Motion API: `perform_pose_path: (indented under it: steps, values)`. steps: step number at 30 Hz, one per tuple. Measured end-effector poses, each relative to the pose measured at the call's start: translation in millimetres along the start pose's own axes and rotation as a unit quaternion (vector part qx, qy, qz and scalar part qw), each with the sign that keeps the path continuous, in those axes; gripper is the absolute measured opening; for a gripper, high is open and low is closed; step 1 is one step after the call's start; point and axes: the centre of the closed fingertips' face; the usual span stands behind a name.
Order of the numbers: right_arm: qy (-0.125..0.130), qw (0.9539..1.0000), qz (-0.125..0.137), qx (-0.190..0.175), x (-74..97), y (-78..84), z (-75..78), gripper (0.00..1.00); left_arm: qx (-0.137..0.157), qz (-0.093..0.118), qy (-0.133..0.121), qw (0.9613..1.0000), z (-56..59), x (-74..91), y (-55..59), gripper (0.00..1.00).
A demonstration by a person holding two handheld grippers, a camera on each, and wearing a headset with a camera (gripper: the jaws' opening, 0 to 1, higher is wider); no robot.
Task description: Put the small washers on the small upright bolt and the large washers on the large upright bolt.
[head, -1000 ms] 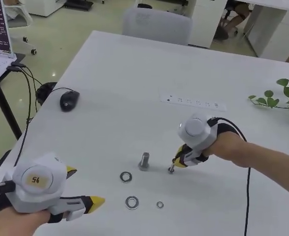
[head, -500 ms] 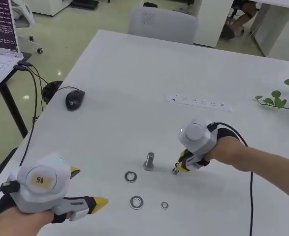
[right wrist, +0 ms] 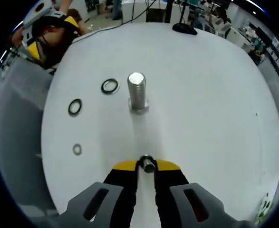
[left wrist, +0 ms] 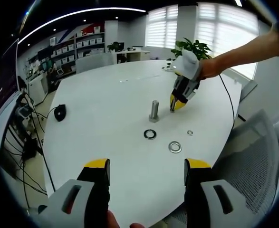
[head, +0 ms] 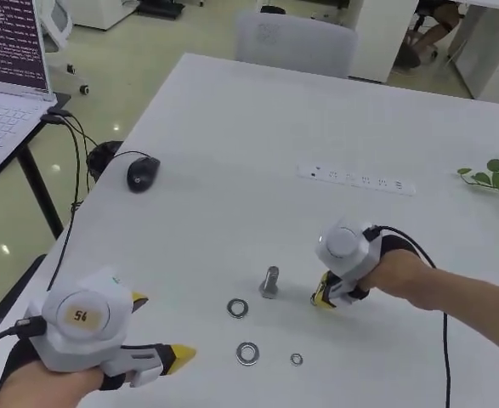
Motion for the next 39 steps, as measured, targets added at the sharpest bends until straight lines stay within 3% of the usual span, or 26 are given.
perform_pose_path:
  steps: [9, 15, 20, 29, 33, 39]
  values:
    - [0.008, 0.9997, 0.014, -0.016, 14.7, 7.9, 0.8, 0.18, -0.001, 0.002, -0.001, 1.0, -0.3, 0.9, -1.8, 0.63]
    - [0.015, 0.997, 0.045, -0.061, 30.8, 19.8, 1.5, 0.2, -0.005, 0.004, 0.002, 1.0, 3.4, 0.8, -4.4, 0.63]
    - [0.021, 0.9965, 0.046, -0.067, 33.1, 35.4, -6.2, 0.27, -0.009, 0.006, 0.004, 0.9999, 5.8, -0.3, -6.1, 0.63]
    - [0.007, 0.9956, 0.049, -0.079, 25.4, 55.2, -37.5, 0.27, -0.016, 0.007, 0.009, 0.9998, 10.6, -2.1, -9.3, 0.63]
    - [-0.009, 0.9946, 0.055, -0.087, 18.0, 56.2, -53.0, 0.27, -0.017, 0.007, 0.008, 0.9998, 10.9, -1.8, -9.5, 0.63]
    - [-0.024, 0.9959, 0.06, -0.064, 8.4, 48.2, -77.5, 0.27, -0.015, 0.007, 0.007, 0.9998, 9.6, -1.1, -8.0, 0.63]
Point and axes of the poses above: the centre of the closed fingertips' face, and the gripper's own axes: x roughly backward along the fingers, z roughly to its right, y roughly out of its underside, and after that the axes turned 13 degrees about -z, right-handed
